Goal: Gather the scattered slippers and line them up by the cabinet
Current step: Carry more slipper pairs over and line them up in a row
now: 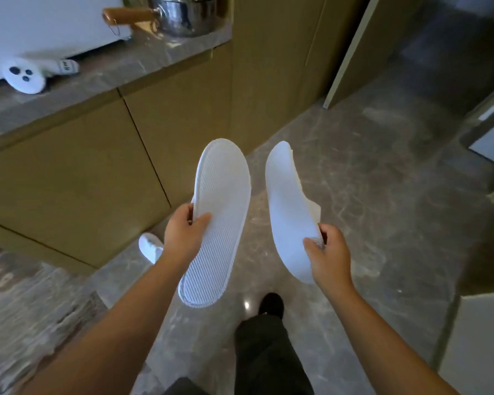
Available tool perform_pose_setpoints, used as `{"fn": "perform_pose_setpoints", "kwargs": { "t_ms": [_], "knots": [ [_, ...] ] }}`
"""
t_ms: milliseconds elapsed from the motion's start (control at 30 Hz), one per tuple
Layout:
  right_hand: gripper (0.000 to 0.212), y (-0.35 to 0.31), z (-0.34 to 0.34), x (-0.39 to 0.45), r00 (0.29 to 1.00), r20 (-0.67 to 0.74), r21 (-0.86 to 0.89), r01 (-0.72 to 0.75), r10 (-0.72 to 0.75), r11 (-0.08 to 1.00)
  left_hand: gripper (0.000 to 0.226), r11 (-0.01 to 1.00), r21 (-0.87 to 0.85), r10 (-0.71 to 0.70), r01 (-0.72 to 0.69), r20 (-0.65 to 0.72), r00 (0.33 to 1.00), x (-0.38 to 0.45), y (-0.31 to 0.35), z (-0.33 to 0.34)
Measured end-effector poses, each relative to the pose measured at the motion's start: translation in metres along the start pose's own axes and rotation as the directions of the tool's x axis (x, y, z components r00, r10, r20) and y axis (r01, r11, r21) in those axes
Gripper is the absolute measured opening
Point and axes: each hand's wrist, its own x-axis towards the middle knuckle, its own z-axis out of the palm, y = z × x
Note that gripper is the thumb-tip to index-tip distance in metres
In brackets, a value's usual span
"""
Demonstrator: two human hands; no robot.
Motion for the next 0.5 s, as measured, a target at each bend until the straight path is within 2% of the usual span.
{"fn": "perform_pose_setpoints", "kwargs": {
  "t_ms": [100,267,400,500],
  "knots": [
    [0.02,-0.001,0.0,0.092,0.994,0.097,-0.055,0.056,-0.051,0.997,0.018,0.998,-0.024,-0.061,0.06,-0.074,0.995,0.053,0.017,0.041],
    [0.02,-0.004,0.022,0.2,0.984,0.177,-0.092,0.052,-0.035,0.994,0.011,0.983,-0.038,-0.182,0.178,-0.155,0.971,0.128,0.03,0.091],
    [0.019,0.01,0.054,0.268,0.973,0.229,-0.103,0.051,-0.026,0.993,0.01,0.965,-0.058,-0.263,0.257,-0.136,0.955,0.192,0.024,0.12],
    [0.017,0.027,0.083,0.323,0.973,0.232,-0.131,0.038,-0.006,0.991,0.018,0.948,-0.065,-0.316,0.31,-0.11,0.942,0.244,0.012,0.148]
  ]
}}
